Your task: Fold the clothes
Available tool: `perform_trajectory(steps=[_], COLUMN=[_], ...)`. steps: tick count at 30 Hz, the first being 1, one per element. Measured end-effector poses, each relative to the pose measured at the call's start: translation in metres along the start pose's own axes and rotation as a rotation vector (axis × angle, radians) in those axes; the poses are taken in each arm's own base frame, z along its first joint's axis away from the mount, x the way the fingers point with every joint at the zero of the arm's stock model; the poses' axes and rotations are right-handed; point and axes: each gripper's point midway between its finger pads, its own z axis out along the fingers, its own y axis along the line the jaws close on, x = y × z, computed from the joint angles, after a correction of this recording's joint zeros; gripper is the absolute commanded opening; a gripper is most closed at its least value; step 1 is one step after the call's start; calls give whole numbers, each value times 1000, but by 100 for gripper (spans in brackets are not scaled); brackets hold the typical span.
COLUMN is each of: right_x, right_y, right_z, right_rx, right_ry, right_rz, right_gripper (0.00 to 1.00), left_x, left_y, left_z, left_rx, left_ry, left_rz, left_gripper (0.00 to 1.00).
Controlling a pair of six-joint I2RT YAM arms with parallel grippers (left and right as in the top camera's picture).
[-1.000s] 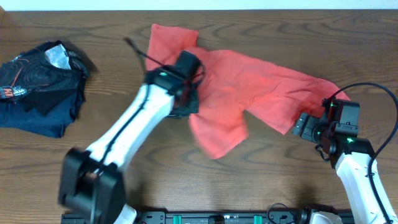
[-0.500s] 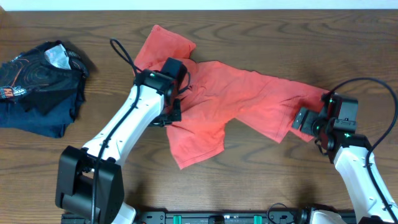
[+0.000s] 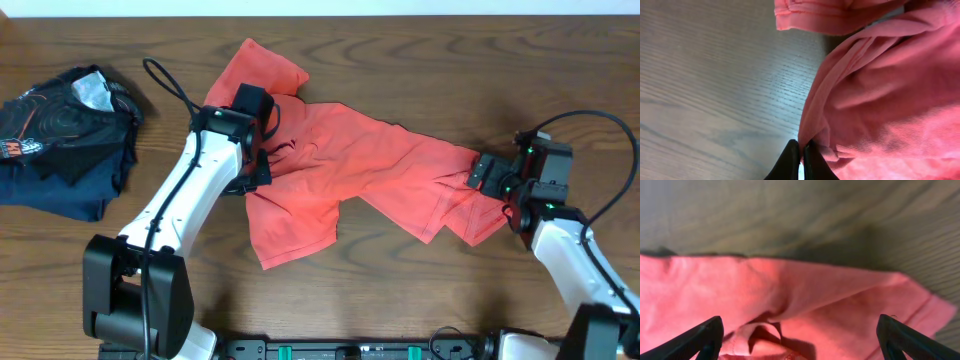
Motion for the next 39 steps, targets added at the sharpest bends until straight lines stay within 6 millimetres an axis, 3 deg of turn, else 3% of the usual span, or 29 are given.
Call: perform_trajectory(steps=[5, 11, 18, 27, 33, 39], right_x=[15, 12, 12, -1, 5, 13], right_y=[0, -12, -49, -87, -105, -106], right_z=[22, 39, 37, 28, 23, 23], right_rx=[-3, 57, 234, 331, 365, 374], right_ry=[52, 26, -8, -21, 4, 36], right_rz=[-5, 37, 222, 270, 287, 287], right_gripper=[92, 94, 99, 99, 82, 76], left_x=[-1, -1, -1, -1, -1, -1], left_y=[-1, -1, 0, 0, -1, 0], left_z=[0, 0, 0, 0, 0, 0], left_rx=[2, 2, 2, 2, 2, 2], left_ry=[-4, -4, -4, -4, -4, -4], left_rz=[0, 0, -2, -2, -1, -1], left_gripper=[7, 6, 6, 6, 6, 6])
